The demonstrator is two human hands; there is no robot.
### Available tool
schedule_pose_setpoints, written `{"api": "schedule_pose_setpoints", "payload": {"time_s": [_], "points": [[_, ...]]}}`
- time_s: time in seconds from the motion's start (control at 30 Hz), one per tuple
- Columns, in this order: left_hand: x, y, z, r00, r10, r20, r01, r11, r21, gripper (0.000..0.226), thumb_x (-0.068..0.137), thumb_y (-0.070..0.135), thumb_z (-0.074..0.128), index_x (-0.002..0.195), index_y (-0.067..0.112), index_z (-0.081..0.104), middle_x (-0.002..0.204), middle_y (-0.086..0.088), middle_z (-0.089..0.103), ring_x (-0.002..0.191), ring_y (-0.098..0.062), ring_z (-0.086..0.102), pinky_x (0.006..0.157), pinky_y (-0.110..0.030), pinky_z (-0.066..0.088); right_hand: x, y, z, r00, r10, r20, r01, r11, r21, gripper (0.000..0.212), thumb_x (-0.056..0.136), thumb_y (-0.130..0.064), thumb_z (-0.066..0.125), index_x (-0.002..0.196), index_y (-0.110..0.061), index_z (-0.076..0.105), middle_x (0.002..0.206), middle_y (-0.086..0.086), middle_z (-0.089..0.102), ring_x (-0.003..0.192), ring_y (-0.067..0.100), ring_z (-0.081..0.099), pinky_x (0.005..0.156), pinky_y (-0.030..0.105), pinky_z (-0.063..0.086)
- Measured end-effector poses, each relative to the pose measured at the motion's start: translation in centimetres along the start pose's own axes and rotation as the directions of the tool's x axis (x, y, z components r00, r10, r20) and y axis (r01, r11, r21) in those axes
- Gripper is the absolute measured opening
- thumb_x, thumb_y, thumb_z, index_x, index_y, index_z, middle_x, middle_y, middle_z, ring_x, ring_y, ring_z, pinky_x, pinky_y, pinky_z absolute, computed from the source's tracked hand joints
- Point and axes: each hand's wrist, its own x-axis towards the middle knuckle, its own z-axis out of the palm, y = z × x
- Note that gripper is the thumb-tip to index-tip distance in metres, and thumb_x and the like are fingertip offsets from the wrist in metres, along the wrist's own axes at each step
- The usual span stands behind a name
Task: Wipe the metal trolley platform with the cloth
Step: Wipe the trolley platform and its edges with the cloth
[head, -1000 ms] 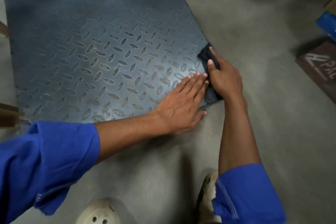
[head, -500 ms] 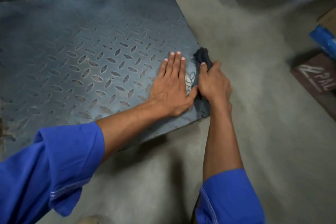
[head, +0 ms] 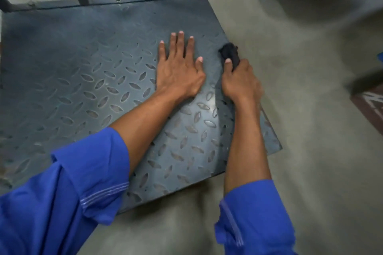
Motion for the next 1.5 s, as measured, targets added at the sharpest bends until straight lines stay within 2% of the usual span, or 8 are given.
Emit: {"api": "schedule_pose_setpoints", "payload": {"time_s": [0.37,0.5,0.6,0.7,0.97,1.2,1.3,1.5], "points": [[3.4,0.7,0.4,0.997,-0.064,-0.033,0.064,0.998,-0.005,0.069,0.108,0.046,0.015,0.168,0.012,0.009,0.176,-0.012,0.002,0.163,-0.027,-0.005,0.129,-0.055,-0.005,11.9,-11.7,3.0,0.981,-0.189,0.031,0.187,0.98,0.071,0.064,0.108,-0.053,0.027,0.158,-0.013,0.028,0.16,0.009,0.039,0.137,0.037,0.05,0.107,0.046,0.039],[5.6,0.0,0.2,0.998,-0.055,-0.029,0.055,0.998,-0.006,0.068,0.108,0.043,0.016,0.168,0.012,0.009,0.176,-0.011,0.002,0.163,-0.026,-0.004,0.13,-0.054,-0.004,12.9,-12.1,2.7,0.979,-0.192,0.076,0.185,0.979,0.09,0.065,0.108,-0.052,0.028,0.163,-0.017,0.021,0.165,0.007,0.033,0.142,0.036,0.045,0.111,0.046,0.036],[7.8,-0.7,0.1,0.998,-0.055,-0.039,0.055,0.998,-0.013,0.066,0.107,0.038,0.02,0.168,0.012,0.012,0.176,-0.01,0.005,0.163,-0.026,-0.001,0.13,-0.054,-0.002,12.3,-9.8,2.9,0.968,-0.232,0.1,0.222,0.97,0.097,0.066,0.106,-0.058,0.028,0.165,-0.032,0.014,0.166,0.005,0.031,0.143,0.037,0.045,0.113,0.048,0.036],[9.0,-0.7,-0.1,0.997,-0.061,-0.041,0.061,0.998,-0.008,0.065,0.108,0.036,0.021,0.168,0.013,0.012,0.176,-0.009,0.006,0.163,-0.026,-0.001,0.13,-0.054,-0.002,12.1,-8.1,3.3,0.962,-0.26,0.086,0.25,0.961,0.114,0.059,0.105,-0.059,0.029,0.162,-0.046,0.019,0.165,0.001,0.034,0.142,0.035,0.046,0.112,0.049,0.037],[9.6,-0.7,-0.2,0.998,-0.054,-0.038,0.055,0.998,0.01,0.065,0.108,0.038,0.022,0.167,0.013,0.016,0.176,-0.01,0.009,0.163,-0.027,0.002,0.13,-0.055,-0.001,15.3,-12.5,3.5,0.973,-0.218,0.082,0.206,0.969,0.135,0.06,0.107,-0.053,0.031,0.164,-0.039,0.02,0.158,0.007,0.045,0.14,0.035,0.047,0.111,0.042,0.037],[8.3,-0.1,-0.6,0.999,-0.049,0.015,0.049,0.999,-0.008,0.066,0.109,0.04,0.016,0.167,0.009,0.011,0.175,-0.014,0.006,0.162,-0.03,0.001,0.131,-0.051,-0.001,9.3,-7.1,1.1,0.992,-0.124,0.025,0.119,0.979,0.169,0.047,0.106,-0.05,0.039,0.147,-0.03,0.052,0.138,0.013,0.064,0.126,0.036,0.059,0.094,0.037,0.045],[5.3,0.6,-0.5,1.0,0.01,0.023,-0.01,1.0,-0.018,0.068,0.109,0.042,0.016,0.167,0.006,0.011,0.175,-0.016,0.007,0.162,-0.031,0.002,0.131,-0.05,-0.001,4.8,-3.3,-0.1,0.999,-0.038,0.029,0.033,0.99,0.138,0.052,0.105,-0.058,0.037,0.138,-0.024,0.058,0.135,0.017,0.064,0.125,0.039,0.059,0.097,0.039,0.046],[-6.3,-0.5,-1.3,0.964,0.258,0.064,-0.255,0.966,-0.043,0.074,0.106,0.047,0.014,0.166,0.005,0.015,0.175,-0.015,0.009,0.162,-0.027,0.003,0.132,-0.044,0.0,-2.4,2.0,-2.3,0.999,0.022,0.04,-0.026,0.994,0.106,0.056,0.105,-0.061,0.033,0.14,-0.023,0.054,0.138,0.017,0.063,0.127,0.04,0.057,0.1,0.043,0.045]]}}
